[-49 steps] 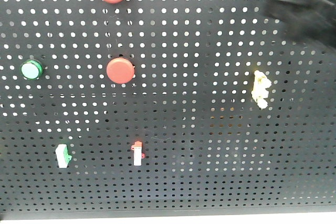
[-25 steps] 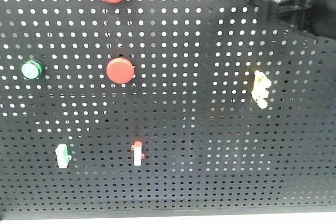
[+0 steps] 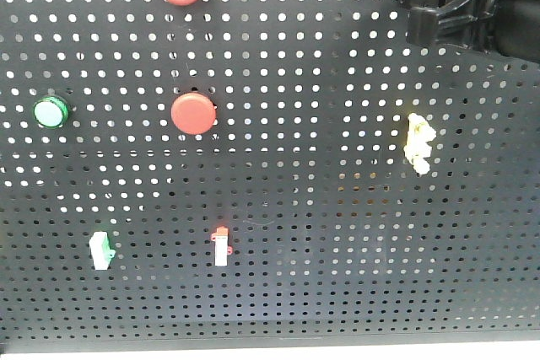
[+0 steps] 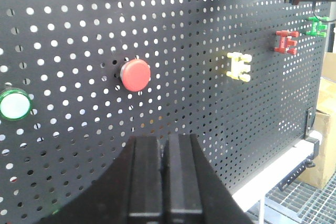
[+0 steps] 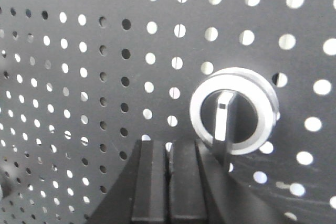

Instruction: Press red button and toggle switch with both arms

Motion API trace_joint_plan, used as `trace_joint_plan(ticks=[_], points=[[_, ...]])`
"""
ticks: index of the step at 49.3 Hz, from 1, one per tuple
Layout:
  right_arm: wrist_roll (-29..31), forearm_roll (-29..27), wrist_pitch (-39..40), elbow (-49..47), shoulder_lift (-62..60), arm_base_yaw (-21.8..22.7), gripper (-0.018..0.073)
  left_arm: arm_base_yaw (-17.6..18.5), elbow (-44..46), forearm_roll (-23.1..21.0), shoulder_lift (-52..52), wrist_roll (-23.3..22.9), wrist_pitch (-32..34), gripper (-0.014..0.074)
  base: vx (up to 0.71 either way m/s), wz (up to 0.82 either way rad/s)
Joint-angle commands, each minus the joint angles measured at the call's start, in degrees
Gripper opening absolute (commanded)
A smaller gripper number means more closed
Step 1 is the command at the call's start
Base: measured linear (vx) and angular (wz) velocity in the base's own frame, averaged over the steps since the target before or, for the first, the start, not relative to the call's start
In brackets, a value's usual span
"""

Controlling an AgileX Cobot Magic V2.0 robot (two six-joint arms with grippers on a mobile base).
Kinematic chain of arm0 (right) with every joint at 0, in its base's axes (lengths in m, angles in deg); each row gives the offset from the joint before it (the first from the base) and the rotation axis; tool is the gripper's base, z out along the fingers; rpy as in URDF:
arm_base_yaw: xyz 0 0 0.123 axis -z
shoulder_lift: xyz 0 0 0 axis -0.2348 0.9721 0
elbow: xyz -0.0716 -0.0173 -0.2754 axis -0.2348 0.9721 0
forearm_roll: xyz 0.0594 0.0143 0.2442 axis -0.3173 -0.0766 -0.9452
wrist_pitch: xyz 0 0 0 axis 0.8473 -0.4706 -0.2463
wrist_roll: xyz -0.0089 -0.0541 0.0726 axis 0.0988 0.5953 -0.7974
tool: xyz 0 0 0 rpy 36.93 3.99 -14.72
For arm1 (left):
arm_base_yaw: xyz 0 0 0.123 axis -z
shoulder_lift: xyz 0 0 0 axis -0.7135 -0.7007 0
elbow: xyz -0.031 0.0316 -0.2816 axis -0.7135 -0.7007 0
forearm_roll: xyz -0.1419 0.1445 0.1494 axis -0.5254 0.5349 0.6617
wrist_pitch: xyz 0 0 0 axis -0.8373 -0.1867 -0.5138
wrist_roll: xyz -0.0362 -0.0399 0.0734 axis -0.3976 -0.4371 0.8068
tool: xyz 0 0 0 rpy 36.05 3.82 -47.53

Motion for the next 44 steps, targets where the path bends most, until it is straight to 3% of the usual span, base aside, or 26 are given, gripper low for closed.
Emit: trace_joint_plan(ticks=[1,9,29,36,44], points=[[0.0,0.5,7.1,-2.0,-1.2,0.4,-0.0003,0.1,1.4,-1.2,-0.2,-0.5,3.5,0.0001,0.0,0.0],[-1.1,3.3,7.7,-2.0,-1.2,0.4,-0.0003,0.1,1.4,-1.2,-0.2,-0.5,2.8,0.0001,0.0,0.0],[-14.2,18.9,5.5,-2.0,-1.4,0.4,-0.0003,0.1,1.4,-1.2,-0.2,-0.5,2.7,0.0001,0.0,0.0],[-17.1,21.1,4.5,-2.0,-2.1,0.4,-0.0003,0.1,1.4,-1.0,-0.2,-0.5,2.7,0.0001,0.0,0.0],[-17.5,21.2,-3.0,-1.8,-4.1,0.4,-0.0003,0.1,1.4,-0.1,-0.2,-0.5,2.7,0.0001,0.0,0.0]])
